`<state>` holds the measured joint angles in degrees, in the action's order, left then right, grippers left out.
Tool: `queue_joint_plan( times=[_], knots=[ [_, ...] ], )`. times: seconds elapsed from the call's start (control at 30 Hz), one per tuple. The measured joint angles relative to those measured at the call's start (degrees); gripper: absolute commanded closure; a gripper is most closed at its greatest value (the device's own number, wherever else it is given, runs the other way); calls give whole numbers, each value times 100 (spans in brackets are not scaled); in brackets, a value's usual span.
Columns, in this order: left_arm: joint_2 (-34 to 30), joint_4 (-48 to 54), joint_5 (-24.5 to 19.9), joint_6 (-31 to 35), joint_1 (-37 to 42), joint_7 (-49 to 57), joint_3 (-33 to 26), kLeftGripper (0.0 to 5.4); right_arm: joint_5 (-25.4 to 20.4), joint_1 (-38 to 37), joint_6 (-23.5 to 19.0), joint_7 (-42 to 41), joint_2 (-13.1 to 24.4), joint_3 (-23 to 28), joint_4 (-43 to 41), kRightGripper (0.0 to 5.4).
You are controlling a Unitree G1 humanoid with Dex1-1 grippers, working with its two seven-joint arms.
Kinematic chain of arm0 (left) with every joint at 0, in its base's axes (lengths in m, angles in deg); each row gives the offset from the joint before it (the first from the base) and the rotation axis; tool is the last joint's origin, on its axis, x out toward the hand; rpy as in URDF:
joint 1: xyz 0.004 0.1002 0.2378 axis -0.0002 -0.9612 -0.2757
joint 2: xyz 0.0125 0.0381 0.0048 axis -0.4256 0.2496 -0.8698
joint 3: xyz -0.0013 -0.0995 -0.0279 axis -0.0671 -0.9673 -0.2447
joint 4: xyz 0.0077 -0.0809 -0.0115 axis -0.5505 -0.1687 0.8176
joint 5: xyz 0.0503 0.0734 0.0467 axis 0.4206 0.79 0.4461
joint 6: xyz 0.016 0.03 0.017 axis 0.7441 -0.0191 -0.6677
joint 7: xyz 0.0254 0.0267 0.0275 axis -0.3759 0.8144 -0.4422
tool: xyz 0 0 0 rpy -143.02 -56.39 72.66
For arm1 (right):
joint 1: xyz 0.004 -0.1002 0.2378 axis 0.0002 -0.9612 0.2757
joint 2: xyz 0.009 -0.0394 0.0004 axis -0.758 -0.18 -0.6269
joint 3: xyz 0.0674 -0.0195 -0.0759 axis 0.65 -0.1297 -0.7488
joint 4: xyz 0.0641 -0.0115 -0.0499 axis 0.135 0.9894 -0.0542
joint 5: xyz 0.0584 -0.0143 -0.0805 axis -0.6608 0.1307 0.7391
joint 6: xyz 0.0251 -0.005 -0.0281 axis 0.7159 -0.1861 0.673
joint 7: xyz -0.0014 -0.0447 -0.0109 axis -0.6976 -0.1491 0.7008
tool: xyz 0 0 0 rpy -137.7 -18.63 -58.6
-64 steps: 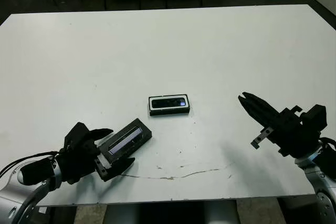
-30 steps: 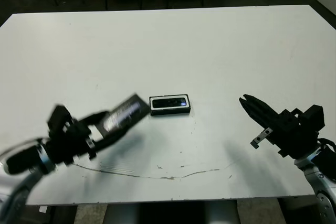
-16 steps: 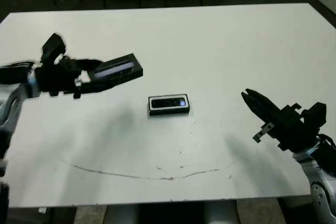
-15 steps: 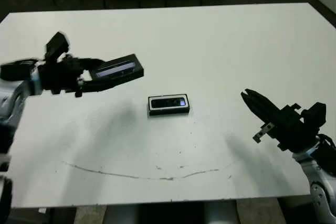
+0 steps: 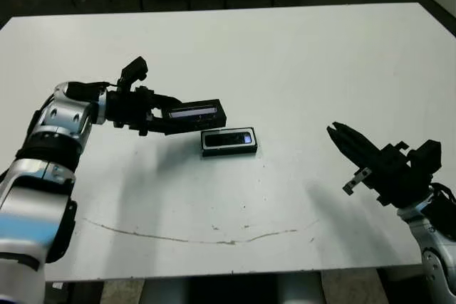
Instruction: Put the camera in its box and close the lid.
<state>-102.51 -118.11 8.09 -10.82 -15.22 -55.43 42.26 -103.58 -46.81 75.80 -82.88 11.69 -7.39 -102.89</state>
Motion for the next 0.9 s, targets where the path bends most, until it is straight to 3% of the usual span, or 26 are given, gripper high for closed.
queue_joint_plan(
  times=[0.9],
  knots=[
    [656,-946,990,-347,222,-185,185,263,52,-68,-128,49,14,-3,-202,540]
  ],
)
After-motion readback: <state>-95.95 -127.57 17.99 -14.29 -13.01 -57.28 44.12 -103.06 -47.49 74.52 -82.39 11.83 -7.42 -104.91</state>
